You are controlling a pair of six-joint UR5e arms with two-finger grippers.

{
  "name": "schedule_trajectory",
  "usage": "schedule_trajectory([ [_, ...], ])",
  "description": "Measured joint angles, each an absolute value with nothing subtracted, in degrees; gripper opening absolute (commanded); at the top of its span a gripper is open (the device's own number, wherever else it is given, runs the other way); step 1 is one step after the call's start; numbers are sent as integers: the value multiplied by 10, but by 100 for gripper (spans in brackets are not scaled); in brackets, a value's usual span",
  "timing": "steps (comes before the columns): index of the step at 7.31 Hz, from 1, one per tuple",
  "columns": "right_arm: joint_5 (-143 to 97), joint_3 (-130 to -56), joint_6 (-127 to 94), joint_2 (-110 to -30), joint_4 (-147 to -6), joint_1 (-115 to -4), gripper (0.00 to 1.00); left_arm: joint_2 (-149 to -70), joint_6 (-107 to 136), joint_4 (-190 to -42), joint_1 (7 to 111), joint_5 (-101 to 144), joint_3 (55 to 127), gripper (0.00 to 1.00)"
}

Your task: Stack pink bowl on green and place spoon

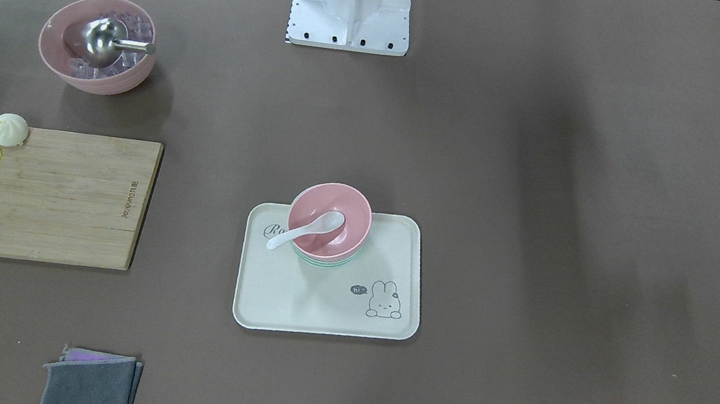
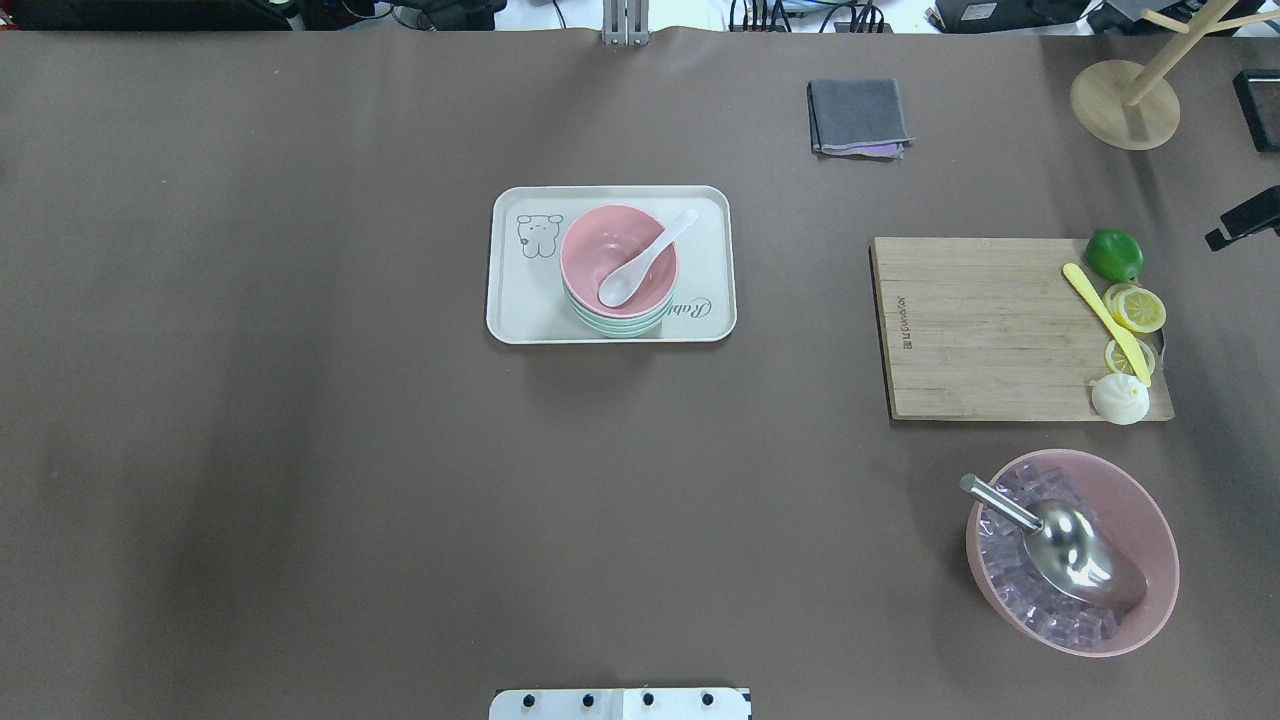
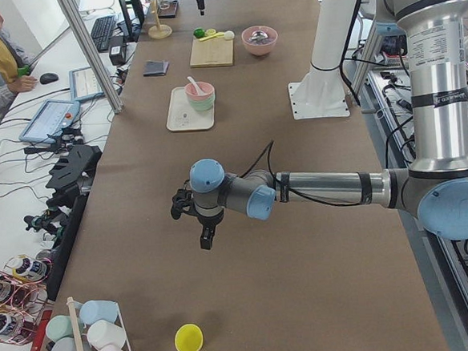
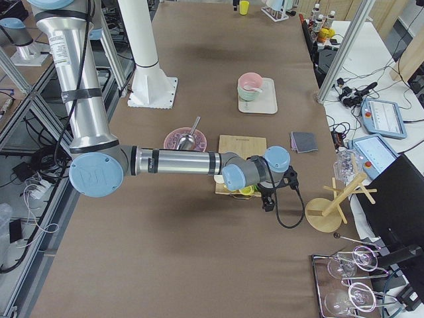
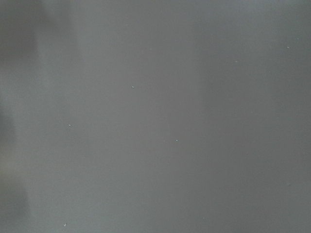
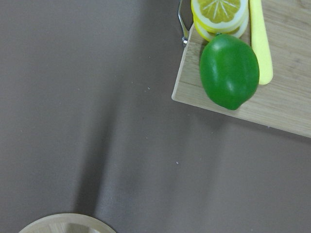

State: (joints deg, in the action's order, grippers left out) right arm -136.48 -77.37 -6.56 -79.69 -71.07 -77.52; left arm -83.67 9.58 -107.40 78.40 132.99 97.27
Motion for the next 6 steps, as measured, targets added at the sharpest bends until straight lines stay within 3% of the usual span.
schedule_trajectory([
  [6,-1365,-777,-67,-796,-710,-775,100,-837,95,-1074,784,1330,970,98],
])
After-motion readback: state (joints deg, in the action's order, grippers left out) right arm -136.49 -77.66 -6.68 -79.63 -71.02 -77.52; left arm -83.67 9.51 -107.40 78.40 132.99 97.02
